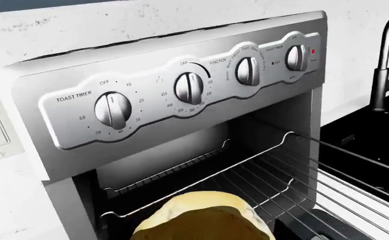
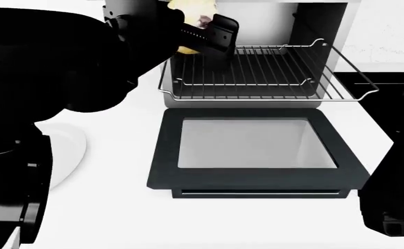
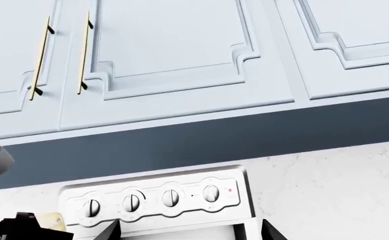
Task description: Place the scone on the top rack of the toaster oven.
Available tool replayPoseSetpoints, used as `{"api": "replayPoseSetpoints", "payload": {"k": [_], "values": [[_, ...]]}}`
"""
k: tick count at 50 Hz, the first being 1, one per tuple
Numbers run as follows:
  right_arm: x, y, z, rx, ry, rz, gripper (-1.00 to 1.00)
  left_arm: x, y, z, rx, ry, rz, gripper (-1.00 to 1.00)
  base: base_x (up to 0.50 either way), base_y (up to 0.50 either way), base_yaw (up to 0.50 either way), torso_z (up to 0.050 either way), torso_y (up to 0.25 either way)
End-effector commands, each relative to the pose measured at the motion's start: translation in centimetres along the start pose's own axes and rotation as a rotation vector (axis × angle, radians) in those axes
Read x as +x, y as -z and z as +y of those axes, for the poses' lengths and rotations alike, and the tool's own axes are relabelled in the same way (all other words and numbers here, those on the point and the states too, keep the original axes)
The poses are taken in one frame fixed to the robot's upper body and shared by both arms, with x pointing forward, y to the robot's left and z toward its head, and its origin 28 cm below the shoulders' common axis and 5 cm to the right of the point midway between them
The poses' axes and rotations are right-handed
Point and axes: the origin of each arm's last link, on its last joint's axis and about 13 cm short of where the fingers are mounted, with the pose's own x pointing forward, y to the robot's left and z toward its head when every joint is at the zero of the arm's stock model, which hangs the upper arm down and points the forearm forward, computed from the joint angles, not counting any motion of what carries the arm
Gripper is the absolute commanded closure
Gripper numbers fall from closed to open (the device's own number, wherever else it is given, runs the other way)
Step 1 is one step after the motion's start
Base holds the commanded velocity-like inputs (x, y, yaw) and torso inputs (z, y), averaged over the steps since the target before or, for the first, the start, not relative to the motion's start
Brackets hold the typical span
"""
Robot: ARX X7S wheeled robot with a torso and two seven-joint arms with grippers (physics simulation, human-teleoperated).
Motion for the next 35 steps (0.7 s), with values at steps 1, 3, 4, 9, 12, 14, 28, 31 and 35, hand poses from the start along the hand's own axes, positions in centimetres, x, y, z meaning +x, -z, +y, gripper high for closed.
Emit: {"api": "replayPoseSetpoints", "payload": {"k": [1, 3, 4, 9, 12, 14, 28, 31, 35], "values": [[0.0, 0.0, 0.0, 0.002, -0.002, -0.001, -1.00, 0.9, 0.3, -1.1, 0.001, 0.038, 0.002, 1.00, 0.00, 0.00, 0.00, 0.000, 0.000], [0.0, 0.0, 0.0, 0.002, -0.001, -0.001, -1.00, 1.1, 0.4, -1.4, 0.001, 0.045, 0.007, 1.00, 0.00, 0.00, 0.00, 0.000, 0.000], [0.0, 0.0, 0.0, 0.003, -0.001, -0.001, -1.00, 1.3, 0.5, -1.5, -0.001, 0.050, 0.011, 1.00, 0.00, 0.00, 0.00, 0.000, 0.000], [0.0, 0.0, 0.0, 0.003, -0.001, -0.002, -1.00, 1.8, 0.6, -1.8, -0.002, 0.059, 0.021, 1.00, 0.00, 0.00, 0.00, 0.000, 0.000], [0.0, 0.0, 0.0, 0.003, -0.001, -0.002, -1.00, 2.1, 0.6, -1.7, -0.005, 0.057, 0.023, 1.00, 0.00, 0.00, 0.00, 0.000, 0.000], [0.0, 0.0, 0.0, 0.003, -0.002, -0.002, -1.00, 2.5, 0.8, -1.6, -0.008, 0.054, 0.025, 1.00, 0.00, 0.00, 0.00, 0.000, 0.000], [0.1, -0.2, 0.1, 0.003, -0.003, -0.004, -1.00, 3.7, 0.5, -1.5, -0.011, 0.046, 0.030, 1.00, 0.00, 0.00, 0.00, 0.000, 0.001], [0.1, -0.2, 0.1, 0.003, -0.004, -0.004, -1.00, 4.1, 0.3, -1.4, -0.008, 0.042, 0.031, 1.00, 0.00, 0.00, 0.00, 0.000, 0.000], [-0.1, -0.1, 0.0, 0.004, -0.005, -0.006, -1.00, 4.4, 0.1, -1.3, -0.007, 0.037, 0.032, 1.00, 0.00, 0.00, 0.00, 0.000, 0.000]]}}
